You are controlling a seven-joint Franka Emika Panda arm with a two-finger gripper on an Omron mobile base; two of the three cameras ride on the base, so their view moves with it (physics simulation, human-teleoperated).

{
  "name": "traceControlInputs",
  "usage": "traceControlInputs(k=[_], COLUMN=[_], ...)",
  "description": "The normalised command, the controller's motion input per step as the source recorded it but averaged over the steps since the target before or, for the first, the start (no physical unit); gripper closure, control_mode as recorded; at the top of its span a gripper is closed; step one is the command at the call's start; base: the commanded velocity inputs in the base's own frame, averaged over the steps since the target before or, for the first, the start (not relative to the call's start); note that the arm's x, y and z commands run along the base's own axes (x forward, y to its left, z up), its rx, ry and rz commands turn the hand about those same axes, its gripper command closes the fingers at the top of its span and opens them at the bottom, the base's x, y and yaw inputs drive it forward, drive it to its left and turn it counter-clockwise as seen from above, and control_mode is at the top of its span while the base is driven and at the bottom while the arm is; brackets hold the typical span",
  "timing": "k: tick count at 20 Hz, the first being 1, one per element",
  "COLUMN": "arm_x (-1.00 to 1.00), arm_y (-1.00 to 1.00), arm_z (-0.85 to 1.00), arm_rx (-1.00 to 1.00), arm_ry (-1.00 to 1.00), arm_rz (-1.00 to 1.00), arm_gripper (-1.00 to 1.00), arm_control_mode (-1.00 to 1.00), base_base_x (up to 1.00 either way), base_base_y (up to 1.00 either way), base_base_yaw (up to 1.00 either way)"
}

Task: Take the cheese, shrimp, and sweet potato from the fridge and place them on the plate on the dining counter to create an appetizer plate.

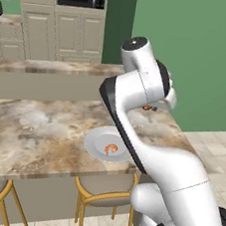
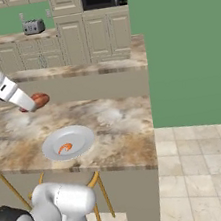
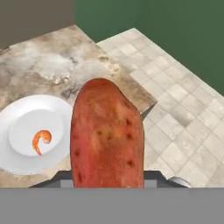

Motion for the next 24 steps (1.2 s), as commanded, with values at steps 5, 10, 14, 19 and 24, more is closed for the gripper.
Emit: traceControlInputs(k=[5, 10, 14, 19, 24], arm_x=[0.03, 0.18, 0.15, 0.24, 0.23], arm_y=[0.01, 0.01, 0.0, 0.03, 0.14], arm_z=[-0.67, -0.52, -0.36, -0.3, -0.42], arm_rx=[0.0, 0.03, 0.08, 0.08, 0.05], arm_ry=[0.1, 0.04, 0.02, 0.11, 0.1], arm_rz=[-0.04, -0.01, 0.0, 0.0, 0.0], arm_gripper=[1.0, 1.0, 1.0, 1.0, 1.0], arm_control_mode=[-1.0, -1.0, -1.0, -1.0, -1.0], base_base_x=[0.0, 0.0, 0.0, 0.0, 0.0], base_base_y=[0.0, 0.0, 0.0, 0.0, 0.0], base_base_yaw=[0.0, 0.0, 0.0, 0.0, 0.0])
